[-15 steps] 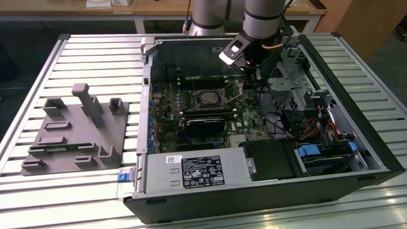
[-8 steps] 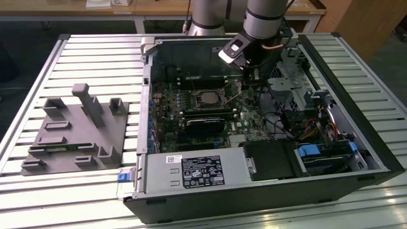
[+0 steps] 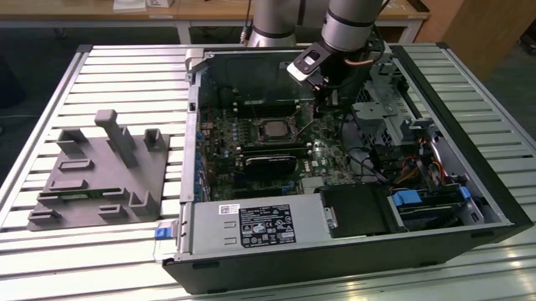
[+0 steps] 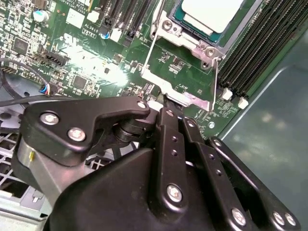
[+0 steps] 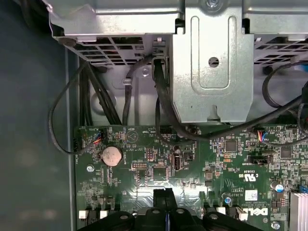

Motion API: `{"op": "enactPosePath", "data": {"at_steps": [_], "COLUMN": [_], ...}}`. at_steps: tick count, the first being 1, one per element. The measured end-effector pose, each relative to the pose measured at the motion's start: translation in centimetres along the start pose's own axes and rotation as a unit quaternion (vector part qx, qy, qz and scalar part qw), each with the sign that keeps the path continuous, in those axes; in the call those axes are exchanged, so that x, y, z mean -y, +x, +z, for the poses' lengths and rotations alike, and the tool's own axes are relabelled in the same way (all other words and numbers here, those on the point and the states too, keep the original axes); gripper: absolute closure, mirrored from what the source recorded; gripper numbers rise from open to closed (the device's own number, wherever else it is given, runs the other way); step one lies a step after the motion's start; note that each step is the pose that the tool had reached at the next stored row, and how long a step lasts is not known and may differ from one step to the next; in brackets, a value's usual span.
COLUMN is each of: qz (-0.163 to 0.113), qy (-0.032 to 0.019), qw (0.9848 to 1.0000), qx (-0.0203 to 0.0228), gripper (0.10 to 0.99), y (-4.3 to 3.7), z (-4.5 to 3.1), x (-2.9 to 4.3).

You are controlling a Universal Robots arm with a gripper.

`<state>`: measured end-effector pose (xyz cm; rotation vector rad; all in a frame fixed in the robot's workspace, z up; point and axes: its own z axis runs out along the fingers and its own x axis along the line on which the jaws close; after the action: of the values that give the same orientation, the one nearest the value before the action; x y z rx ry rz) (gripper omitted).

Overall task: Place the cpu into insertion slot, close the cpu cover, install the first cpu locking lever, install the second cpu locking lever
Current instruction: 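Close the cpu cover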

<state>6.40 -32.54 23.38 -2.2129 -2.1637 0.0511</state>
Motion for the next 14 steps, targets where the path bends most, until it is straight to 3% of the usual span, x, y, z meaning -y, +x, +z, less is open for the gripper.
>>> {"op": "enactPosePath", "data": {"at_steps": [5, 14], "qz": [0.0, 0.0], "qy": [-0.0003, -0.004], "qw": [1.0, 1.0], "qx": [-0.0001, -0.0002], "gripper": [0.98, 0.98], "y": [-0.01, -0.06], "z": [0.03, 0.14], "x": [0.39, 2.5]}}
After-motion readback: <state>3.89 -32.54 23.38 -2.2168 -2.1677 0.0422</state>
